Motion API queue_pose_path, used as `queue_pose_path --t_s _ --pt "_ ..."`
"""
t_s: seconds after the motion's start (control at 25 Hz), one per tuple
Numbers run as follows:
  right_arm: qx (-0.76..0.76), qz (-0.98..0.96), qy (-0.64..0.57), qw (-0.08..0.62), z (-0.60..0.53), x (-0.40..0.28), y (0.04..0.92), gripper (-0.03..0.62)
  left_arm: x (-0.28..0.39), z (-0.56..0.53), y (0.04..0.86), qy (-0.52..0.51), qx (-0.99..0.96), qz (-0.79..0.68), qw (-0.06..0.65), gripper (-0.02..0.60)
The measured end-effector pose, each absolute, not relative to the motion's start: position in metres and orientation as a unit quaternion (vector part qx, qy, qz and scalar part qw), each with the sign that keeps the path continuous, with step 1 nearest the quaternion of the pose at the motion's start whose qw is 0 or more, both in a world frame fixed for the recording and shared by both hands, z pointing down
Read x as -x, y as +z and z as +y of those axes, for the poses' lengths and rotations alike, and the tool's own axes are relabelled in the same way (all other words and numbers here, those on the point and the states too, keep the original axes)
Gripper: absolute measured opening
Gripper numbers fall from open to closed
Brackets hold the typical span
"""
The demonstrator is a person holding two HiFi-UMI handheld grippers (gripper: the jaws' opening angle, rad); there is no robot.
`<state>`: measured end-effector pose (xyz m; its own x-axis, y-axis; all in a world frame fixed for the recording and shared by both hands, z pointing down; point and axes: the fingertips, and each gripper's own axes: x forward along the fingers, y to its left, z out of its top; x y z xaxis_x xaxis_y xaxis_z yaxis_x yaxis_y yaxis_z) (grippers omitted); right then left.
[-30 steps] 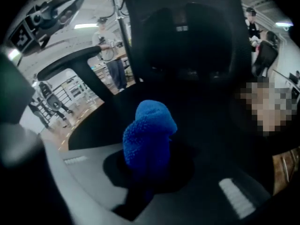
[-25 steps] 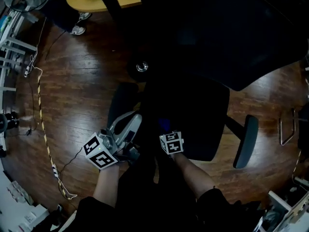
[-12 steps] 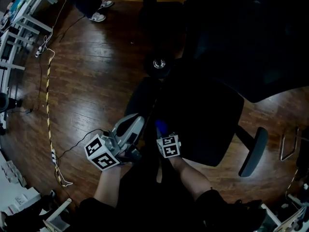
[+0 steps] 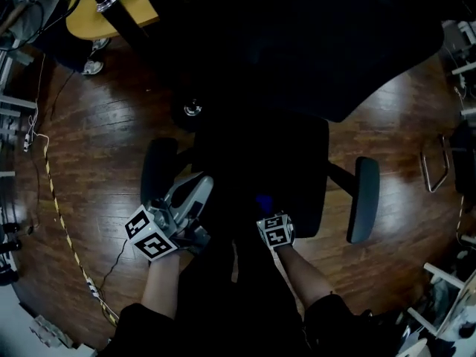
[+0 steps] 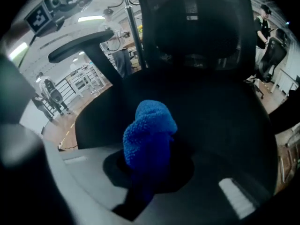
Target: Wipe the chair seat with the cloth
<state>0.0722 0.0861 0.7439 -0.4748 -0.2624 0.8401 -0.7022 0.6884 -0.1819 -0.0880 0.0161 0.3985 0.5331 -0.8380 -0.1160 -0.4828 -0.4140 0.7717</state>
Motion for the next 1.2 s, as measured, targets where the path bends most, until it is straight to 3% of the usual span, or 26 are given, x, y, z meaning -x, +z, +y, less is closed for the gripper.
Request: queue_pose_path --t_s 0.36,0.68,0.92,1.2 --pt "-0.433 -0.753 0.286 0.404 0.054 -0.228 0.729 0.035 -0.004 -0.029 0.392 -0.232 -0.840 -0.329 0.365 -0.011" --pt "-0.465 -0.742 0.301 0.377 0.052 -0.251 0.729 0.035 -0.031 -0.030 0.390 -0.220 -0.848 -0.314 0.365 -0.011" --pt "-0.458 -0.757 0.343 0.315 0.036 -0.227 0.704 0.035 -0.009 -0.030 0.375 -0.223 -0.846 -0.337 0.347 -0.011" --pt "-0.382 -0.875 0.278 0.108 -0.009 -0.126 0.497 0.035 0.020 -0.022 0.288 -0.230 -0.862 -0.328 0.310 -0.011"
